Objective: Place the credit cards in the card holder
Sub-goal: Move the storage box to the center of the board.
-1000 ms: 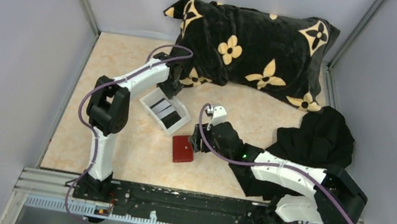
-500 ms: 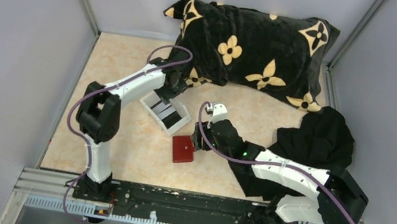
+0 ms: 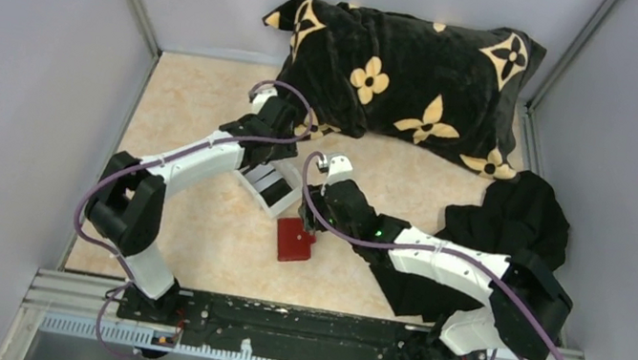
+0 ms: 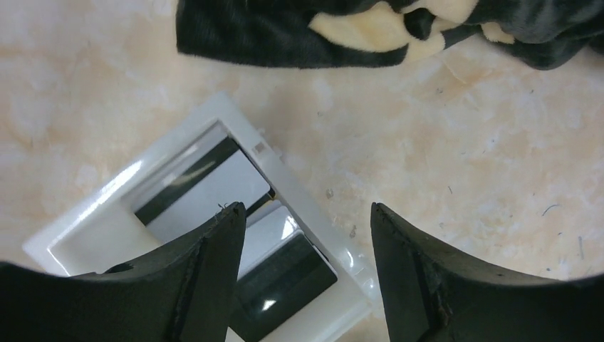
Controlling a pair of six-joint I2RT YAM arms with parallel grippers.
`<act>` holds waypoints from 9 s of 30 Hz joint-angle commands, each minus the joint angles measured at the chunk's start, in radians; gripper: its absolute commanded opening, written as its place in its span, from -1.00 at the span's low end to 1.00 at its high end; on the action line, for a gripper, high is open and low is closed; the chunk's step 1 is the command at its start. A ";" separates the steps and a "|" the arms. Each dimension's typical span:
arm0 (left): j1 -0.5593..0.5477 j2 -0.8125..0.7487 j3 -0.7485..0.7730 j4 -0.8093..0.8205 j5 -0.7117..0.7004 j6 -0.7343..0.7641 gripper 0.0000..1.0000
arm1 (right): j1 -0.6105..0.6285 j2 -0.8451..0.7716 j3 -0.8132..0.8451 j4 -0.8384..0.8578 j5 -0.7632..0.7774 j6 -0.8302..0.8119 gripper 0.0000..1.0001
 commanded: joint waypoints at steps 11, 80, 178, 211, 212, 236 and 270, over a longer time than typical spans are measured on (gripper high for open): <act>0.000 -0.013 -0.003 0.108 0.175 0.461 0.41 | -0.005 0.063 0.071 0.064 0.018 -0.035 0.15; 0.196 0.193 0.078 -0.219 0.596 0.441 0.35 | -0.068 0.132 0.065 0.139 -0.010 -0.015 0.14; 0.154 0.110 -0.029 -0.035 0.995 0.274 -0.33 | -0.065 0.373 0.273 0.129 -0.083 0.049 0.06; 0.151 -0.010 -0.284 0.259 0.898 -0.052 -0.30 | -0.032 0.509 0.392 -0.043 0.056 0.216 -0.07; 0.150 -0.014 -0.289 0.264 0.897 -0.059 -0.30 | -0.033 0.511 0.394 -0.053 0.062 0.227 -0.07; 0.151 -0.069 -0.394 0.314 0.893 -0.093 -0.29 | -0.108 0.391 0.254 -0.065 0.203 0.208 -0.07; -0.006 -0.092 -0.394 0.318 0.575 -0.187 -0.24 | -0.196 0.533 0.574 -0.406 0.051 -0.104 0.00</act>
